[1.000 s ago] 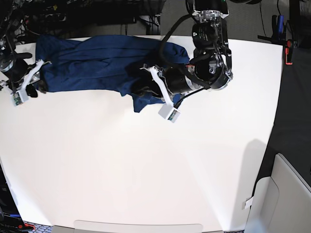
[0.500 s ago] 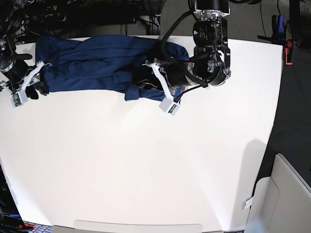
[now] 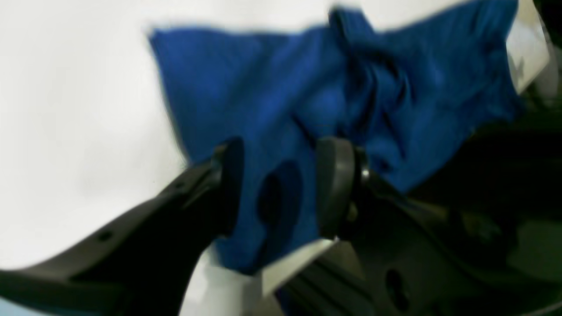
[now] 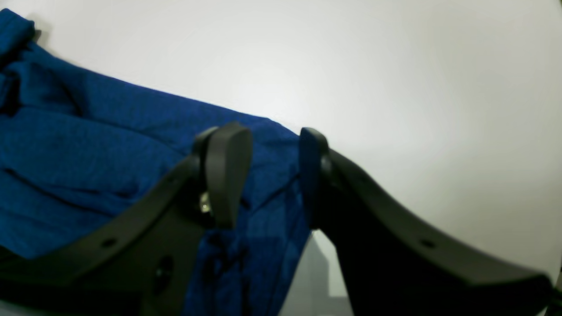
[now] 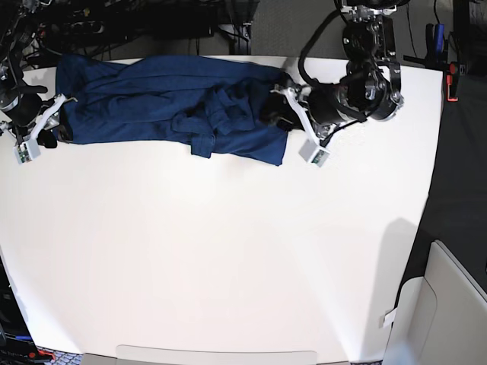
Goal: Fold the T-shirt properly
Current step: 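Fold the strip end with the left gripper toward the right gripper, then release the folded end and regrasp the strip edge with the left gripper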
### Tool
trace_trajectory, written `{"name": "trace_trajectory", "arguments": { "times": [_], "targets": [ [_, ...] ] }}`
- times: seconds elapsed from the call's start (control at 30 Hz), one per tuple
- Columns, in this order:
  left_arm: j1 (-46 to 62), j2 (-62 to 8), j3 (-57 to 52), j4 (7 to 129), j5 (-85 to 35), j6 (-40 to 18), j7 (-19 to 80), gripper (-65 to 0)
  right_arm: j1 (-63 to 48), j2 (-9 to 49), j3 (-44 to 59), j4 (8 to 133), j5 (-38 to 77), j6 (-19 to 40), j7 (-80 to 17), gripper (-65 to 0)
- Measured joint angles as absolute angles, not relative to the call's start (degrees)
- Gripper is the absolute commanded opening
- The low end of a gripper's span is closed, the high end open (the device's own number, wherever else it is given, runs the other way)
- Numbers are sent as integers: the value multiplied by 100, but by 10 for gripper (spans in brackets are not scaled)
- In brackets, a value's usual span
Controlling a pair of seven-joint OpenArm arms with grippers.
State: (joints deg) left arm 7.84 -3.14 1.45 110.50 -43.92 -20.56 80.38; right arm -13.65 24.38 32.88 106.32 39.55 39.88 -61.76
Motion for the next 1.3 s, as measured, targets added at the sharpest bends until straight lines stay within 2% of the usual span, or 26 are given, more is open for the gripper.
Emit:
{"name": "trace_trajectory", "arguments": {
  "times": [0.4,0.5,0.57,0.63,0.67,0.87,0.97,1.2,1.3],
  "targets": [
    [318,-233,1208,9918,-4414,-2078,7642,-395,-1369,2383,3284,10632,3964,3988,-6171,-443],
    [333,-239,1369,9902,-4418,-2095,7644,-453,-1372,2390,3282,10632,3979,3988,-6171,-444],
    [331,-242,1417,9902,-4418,-2204,7647,-527,-1374,2392,3284,10632,3979,3988,-6171,-444],
    [333,-242,1398,9907,-4431,-2598,7795,-619,-1378,2390,3284,10632,3979,3988,-6171,-444],
    [336,-244,1393,9953,-4434,-2683,7940,-642,-1378,2390,3284,10632,3979,3988,-6171,-444],
    [565,-445,1402,10632,-4882,-2812,7946,-620,-1352,2386,3282,10632,3981,3990,-6171,-444],
    [735,-467,1426,10641,-5087,-2995,7970,-619,-1278,2394,3284,10630,3948,3986,-6176,-444],
    [812,-611,1782,10632,-5319,-3024,7953,-617,-1197,2392,3282,10560,3959,3988,-6171,-443],
    [797,-803,2123,10626,-5310,-3024,7983,-581,-1184,2383,3282,10475,3972,3990,-6171,-443]
  ]
}}
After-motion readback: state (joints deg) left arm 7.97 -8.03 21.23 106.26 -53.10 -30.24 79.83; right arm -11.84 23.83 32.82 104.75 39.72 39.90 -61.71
